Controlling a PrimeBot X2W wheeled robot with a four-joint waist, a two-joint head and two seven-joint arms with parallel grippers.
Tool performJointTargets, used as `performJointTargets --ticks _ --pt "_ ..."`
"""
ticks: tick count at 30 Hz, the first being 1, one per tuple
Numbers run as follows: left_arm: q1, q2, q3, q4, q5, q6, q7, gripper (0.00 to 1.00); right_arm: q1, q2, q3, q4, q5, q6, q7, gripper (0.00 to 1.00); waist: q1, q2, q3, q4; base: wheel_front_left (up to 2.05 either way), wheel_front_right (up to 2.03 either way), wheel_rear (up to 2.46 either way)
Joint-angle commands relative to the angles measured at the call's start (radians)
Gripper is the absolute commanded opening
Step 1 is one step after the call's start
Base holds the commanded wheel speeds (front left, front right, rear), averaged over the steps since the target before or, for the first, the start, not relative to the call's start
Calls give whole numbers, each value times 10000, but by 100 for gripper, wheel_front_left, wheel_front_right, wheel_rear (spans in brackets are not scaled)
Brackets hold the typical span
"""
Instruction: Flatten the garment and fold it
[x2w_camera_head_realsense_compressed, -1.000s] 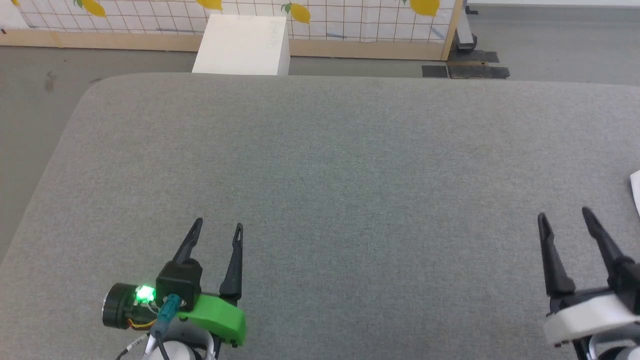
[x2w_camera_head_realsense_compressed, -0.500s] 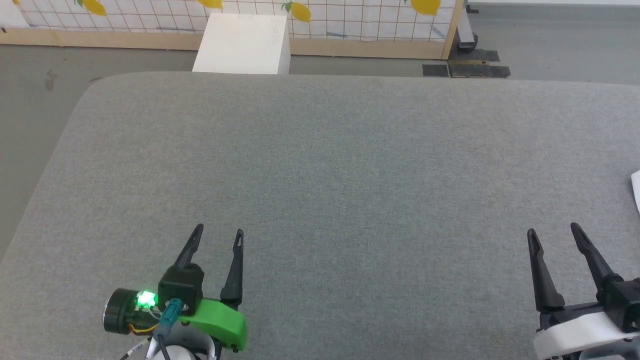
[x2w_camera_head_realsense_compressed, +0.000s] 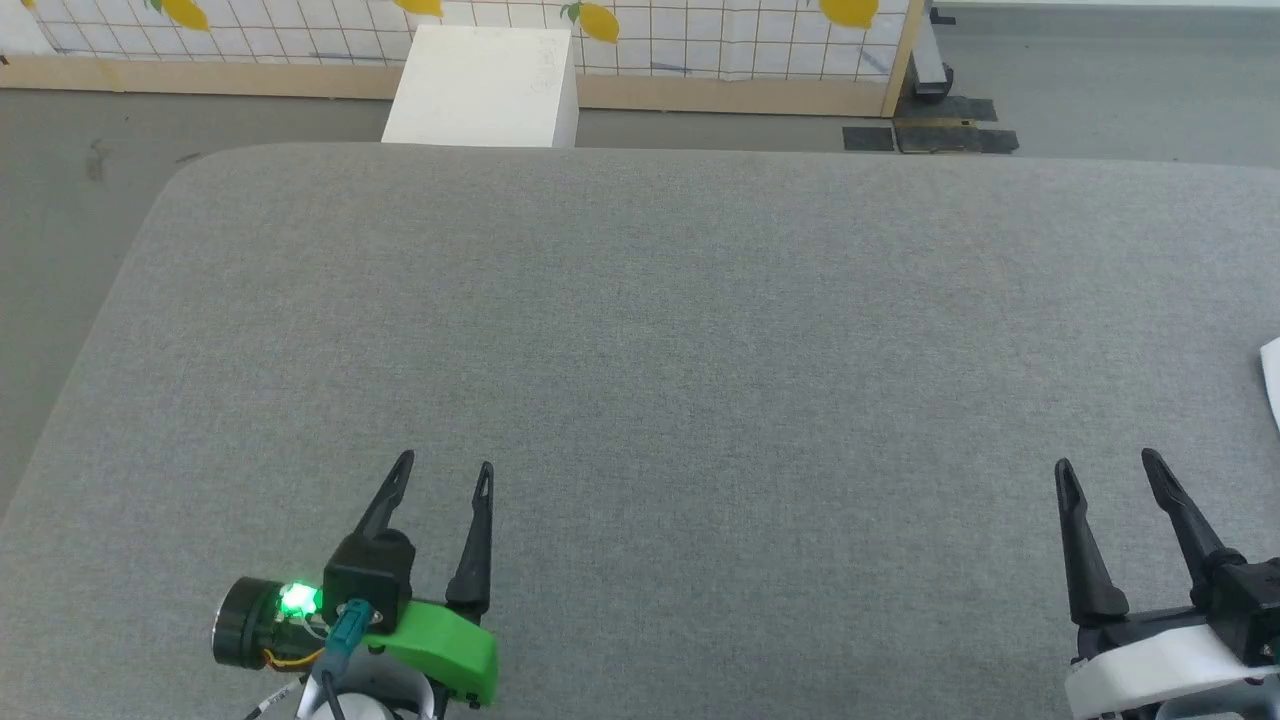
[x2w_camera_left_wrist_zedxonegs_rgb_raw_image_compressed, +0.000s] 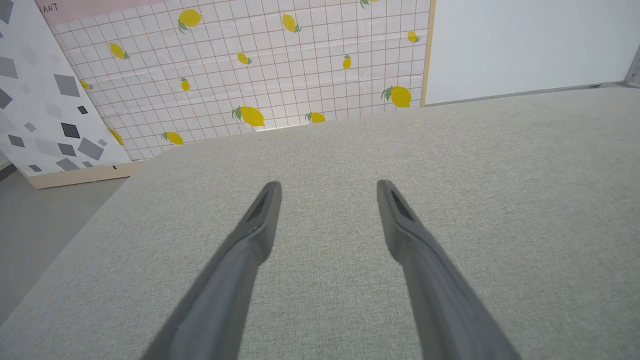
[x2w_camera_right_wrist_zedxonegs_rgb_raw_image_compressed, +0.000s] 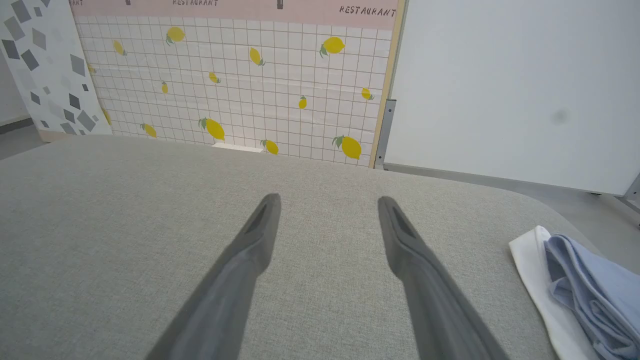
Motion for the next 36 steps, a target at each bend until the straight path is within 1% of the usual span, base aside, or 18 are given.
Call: performJointTargets --ticks 1,4,5,10,36 --pt "-18 81 -7 1 -67 39 -2 100 64 51 -4 20 20 -15 -2 100 1 0 -3 -3 0 0 0" --pt "-32 88 -36 3 -121 -7 -17 100 44 55 -15 34 11 -15 -13 100 1 0 -18 -11 0 0 0" --pt "-3 11 -48 0 -90 -15 -2 0 0 4 -6 17 0 2 2 0 1 0 -18 -11 0 0 0" --pt "-1 -9 -47 -2 -79 -19 4 0 -2 -8 -2 14 -1 2 6 0 1 0 -22 -14 0 0 0" --pt "128 -458 709 -165 377 -320 416 0 -227 177 190 111 -136 -2 378 0 1 0 -172 -23 0 0 0"
